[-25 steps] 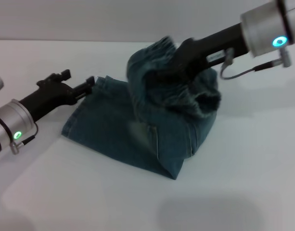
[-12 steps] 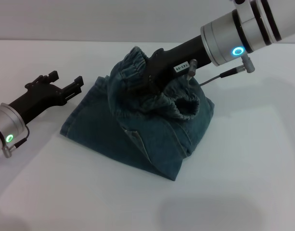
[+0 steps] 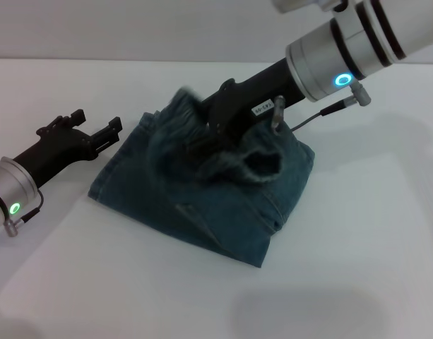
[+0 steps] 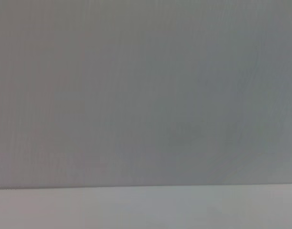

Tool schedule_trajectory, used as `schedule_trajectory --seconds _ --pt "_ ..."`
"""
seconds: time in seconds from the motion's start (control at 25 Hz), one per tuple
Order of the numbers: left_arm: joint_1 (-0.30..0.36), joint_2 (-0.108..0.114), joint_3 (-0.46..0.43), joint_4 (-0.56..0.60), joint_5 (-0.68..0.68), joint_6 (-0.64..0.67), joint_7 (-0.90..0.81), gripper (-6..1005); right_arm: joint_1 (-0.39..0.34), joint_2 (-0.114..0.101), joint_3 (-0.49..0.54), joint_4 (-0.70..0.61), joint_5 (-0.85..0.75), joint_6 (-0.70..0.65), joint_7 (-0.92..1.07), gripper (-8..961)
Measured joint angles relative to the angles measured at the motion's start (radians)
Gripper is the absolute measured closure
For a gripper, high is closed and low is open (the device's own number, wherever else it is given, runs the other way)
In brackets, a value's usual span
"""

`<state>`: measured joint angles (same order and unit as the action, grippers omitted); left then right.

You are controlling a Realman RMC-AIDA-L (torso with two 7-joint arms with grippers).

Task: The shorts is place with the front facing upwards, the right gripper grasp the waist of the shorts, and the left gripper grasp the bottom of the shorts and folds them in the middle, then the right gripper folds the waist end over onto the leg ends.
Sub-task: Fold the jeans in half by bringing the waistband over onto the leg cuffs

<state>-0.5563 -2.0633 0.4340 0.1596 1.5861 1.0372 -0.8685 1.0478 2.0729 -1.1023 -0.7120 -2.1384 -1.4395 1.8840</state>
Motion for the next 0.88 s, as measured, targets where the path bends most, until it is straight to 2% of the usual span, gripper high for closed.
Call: schedule_trajectory --seconds 0.24,0.44,0.56,0.88 --pt "0.0 -0.001 0.0 -0.002 -0.001 -0.011 0.003 167 0.001 0.003 -0.166 -0.08 -0.002 0.05 -0.011 476" --pt "0.01 0.001 0.0 0.005 -0.03 -0.015 0.003 167 -0.001 0.006 -0.203 -0.09 0.003 0.066 -0.011 478" --pt "0.015 0.001 0.0 0.006 -0.042 -0.018 0.003 167 -0.008 0.006 -0.205 -0.089 0.005 0.024 -0.013 477" --pt "0.01 0.002 0.0 0.002 -0.049 -0.054 0.016 167 -0.046 0.005 -0.21 -0.101 0.044 -0.193 -0.066 475"
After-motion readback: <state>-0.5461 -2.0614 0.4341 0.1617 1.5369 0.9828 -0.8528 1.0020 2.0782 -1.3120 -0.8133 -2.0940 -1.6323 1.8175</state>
